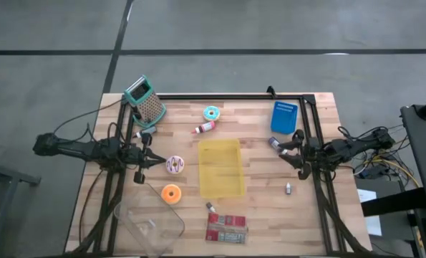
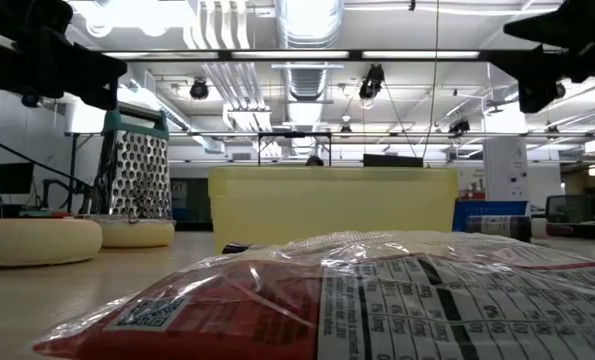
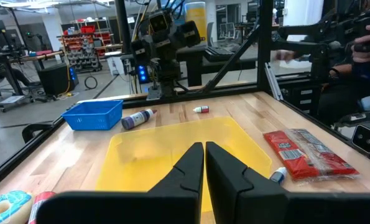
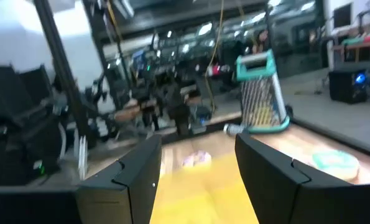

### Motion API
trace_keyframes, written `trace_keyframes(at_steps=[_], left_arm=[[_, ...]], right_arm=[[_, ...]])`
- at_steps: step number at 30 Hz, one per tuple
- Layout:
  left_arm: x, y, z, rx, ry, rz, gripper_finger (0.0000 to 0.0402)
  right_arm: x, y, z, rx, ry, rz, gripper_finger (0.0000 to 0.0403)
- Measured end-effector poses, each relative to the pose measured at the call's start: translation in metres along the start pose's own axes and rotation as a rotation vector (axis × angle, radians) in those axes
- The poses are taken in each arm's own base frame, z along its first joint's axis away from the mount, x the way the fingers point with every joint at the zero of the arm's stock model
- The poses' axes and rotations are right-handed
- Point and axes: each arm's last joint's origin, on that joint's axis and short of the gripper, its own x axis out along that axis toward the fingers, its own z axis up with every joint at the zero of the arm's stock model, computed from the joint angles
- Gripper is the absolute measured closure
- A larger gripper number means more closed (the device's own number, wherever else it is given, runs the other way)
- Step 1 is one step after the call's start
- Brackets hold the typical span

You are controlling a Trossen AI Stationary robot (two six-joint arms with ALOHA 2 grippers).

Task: Pick & Place Food Item
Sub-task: Put the small red food coloring bottle into the blue bin

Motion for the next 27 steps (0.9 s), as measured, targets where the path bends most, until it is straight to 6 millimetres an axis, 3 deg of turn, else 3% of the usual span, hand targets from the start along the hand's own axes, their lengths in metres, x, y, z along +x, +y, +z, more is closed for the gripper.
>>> trace_keyframes(at_steps=[4, 9, 13, 16, 22, 27], left_arm=[[0.0, 0.0, 0.0, 0.0, 0.001, 0.0, 0.0378], [0.0, 0.0, 0.0, 0.0, 0.001, 0.0, 0.0378], [0.0, 0.0, 0.0, 0.0, 0.001, 0.0, 0.0378], [0.0, 0.0, 0.0, 0.0, 0.001, 0.0, 0.0378], [0.0, 0.0, 0.0, 0.0, 0.001, 0.0, 0.0378], [0.0, 0.0, 0.0, 0.0, 0.001, 0.0, 0.0378]], right_arm=[[0.004, 0.003, 0.002, -0.068, -0.001, -0.003, 0.0202], [0.014, 0.012, 0.025, -0.07, 0.017, -0.009, 0.0202], [0.027, 0.019, 0.036, -0.017, 0.193, -0.078, 0.0202], [0.037, 0.024, 0.043, 0.101, 0.338, -0.215, 0.0202], [0.056, 0.038, 0.075, 0.477, 0.465, -0.552, 0.0202], [0.068, 0.048, 0.085, 0.621, 0.666, -0.878, 0.0202]])
